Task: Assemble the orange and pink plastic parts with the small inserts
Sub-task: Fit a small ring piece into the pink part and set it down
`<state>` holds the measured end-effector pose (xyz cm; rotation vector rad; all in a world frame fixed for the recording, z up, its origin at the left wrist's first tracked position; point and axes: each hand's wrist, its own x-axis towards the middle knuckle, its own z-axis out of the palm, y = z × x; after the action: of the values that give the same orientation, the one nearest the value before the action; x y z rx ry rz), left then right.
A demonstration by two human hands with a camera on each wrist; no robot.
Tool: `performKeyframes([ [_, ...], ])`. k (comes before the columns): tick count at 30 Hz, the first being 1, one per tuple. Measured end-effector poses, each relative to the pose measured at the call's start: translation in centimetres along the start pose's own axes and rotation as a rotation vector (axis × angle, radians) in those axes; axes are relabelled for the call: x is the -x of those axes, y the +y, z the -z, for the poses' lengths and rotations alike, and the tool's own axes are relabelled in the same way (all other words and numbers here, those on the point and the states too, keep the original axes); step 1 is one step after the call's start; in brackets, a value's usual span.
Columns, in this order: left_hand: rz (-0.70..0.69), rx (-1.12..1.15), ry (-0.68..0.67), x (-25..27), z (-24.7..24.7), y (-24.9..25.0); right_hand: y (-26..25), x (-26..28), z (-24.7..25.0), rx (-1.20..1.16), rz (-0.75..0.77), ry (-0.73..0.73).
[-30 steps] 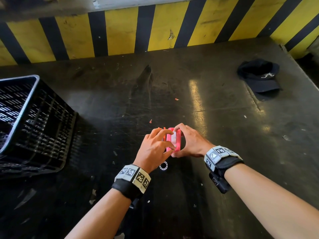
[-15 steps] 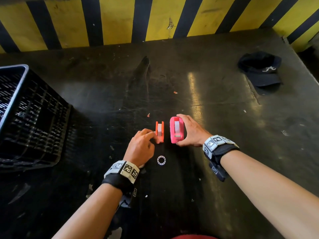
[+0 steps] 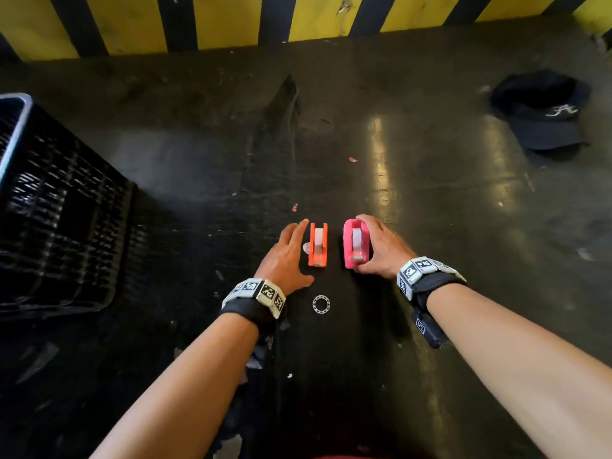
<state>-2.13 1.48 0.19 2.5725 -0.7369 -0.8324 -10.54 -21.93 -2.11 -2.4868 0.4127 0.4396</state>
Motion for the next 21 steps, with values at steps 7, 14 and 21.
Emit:
performKeyframes([
  [7,-0.021,-0.089,-0.047,-3.6,-1.1,0.4,0.5,-0.5,-0.3,0.039,-0.002,0.01],
  [14,0.0,-0.05,0.055,-3.2,-1.9,0.8,0.3,-0.3,-0.1,0.056,-0.025,-0.013],
  [21,0.046,-0.019,0.03,-1.8,-1.2,0.0,-1.1,2.4,-1.0,0.065,0.079,0.217],
])
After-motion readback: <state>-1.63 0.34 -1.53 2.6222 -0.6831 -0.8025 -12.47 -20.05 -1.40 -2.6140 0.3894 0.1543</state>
